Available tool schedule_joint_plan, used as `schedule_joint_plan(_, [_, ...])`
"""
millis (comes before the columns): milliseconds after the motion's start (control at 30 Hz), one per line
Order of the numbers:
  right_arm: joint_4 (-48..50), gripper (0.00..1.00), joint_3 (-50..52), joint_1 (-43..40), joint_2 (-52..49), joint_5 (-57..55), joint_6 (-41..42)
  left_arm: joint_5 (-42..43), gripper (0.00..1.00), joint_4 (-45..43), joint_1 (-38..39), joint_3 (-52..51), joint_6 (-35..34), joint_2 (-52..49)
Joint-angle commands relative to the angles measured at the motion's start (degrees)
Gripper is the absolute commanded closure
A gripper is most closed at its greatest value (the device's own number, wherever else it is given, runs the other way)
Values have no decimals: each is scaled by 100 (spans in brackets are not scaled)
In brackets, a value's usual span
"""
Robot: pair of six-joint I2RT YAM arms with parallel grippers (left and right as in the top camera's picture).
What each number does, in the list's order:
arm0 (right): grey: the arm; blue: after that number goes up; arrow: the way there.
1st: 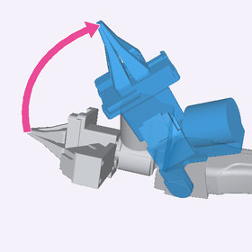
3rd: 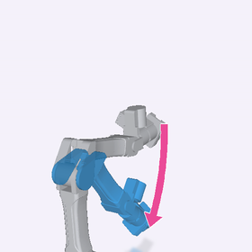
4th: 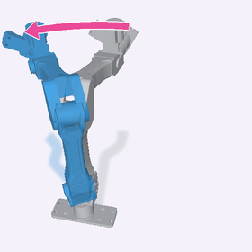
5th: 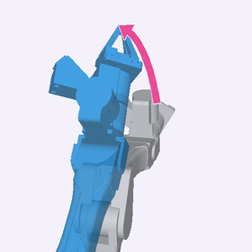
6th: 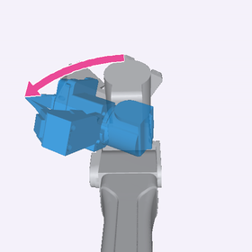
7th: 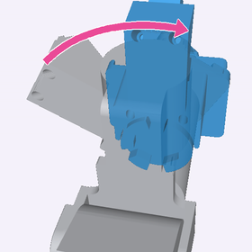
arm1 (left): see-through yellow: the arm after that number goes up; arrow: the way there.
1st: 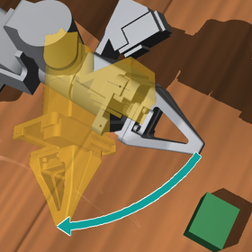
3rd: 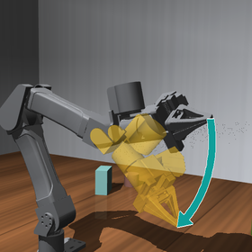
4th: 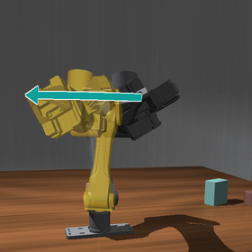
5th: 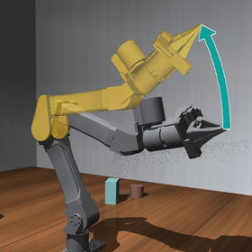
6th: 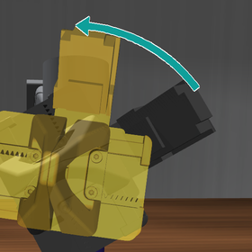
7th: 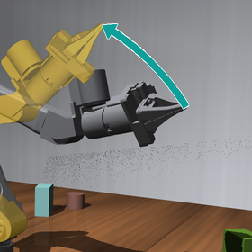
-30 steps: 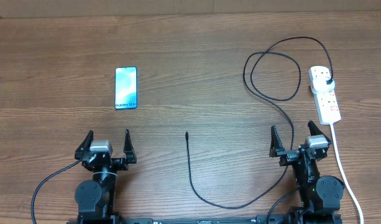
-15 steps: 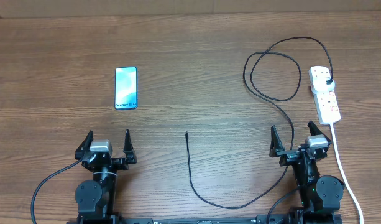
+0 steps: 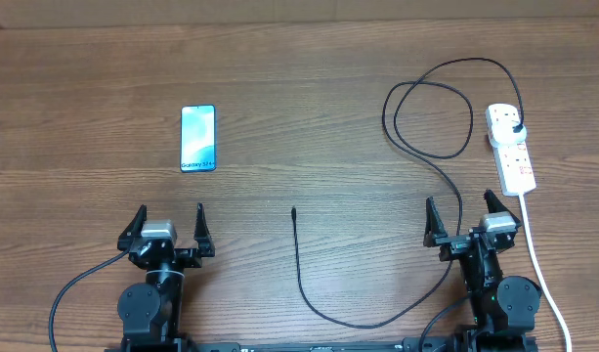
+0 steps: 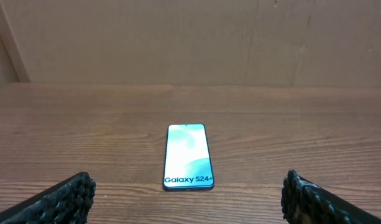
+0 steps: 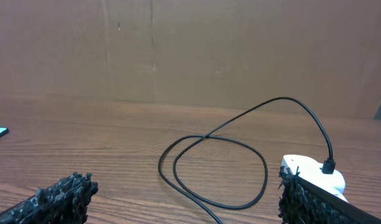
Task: Plug charger to phone and switch on socket
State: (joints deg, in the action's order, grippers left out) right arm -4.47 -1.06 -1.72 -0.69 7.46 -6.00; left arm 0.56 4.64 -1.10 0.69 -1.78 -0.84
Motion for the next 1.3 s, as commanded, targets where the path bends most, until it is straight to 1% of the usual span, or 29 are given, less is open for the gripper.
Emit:
schedule_joint_plan(0, [28, 0, 61, 37, 42, -13, 39, -61, 1, -24, 37, -44, -98, 52])
schedule_joint_plan(533, [28, 0, 61, 37, 42, -13, 42, -35, 0, -31, 37, -42, -107, 52])
schedule_joint_plan(700, [28, 0, 61, 37, 42, -13, 39, -26, 0, -83, 37, -42, -256, 52])
schedule_joint_plan(833, [28, 0, 61, 37, 42, -13, 42, 168, 0, -79, 37, 2, -256, 52])
schedule_joint_plan(967, [28, 0, 61, 37, 42, -13, 42, 186, 0, -63, 37, 105, -299, 52])
schedule_joint_plan(1100, [28, 0, 61, 37, 42, -13, 39, 175, 1, 153, 37, 343, -297, 52])
schedule_joint_plan(1267, [28, 0, 61, 37, 42, -13, 39, 24, 0, 675, 37, 726, -293, 52])
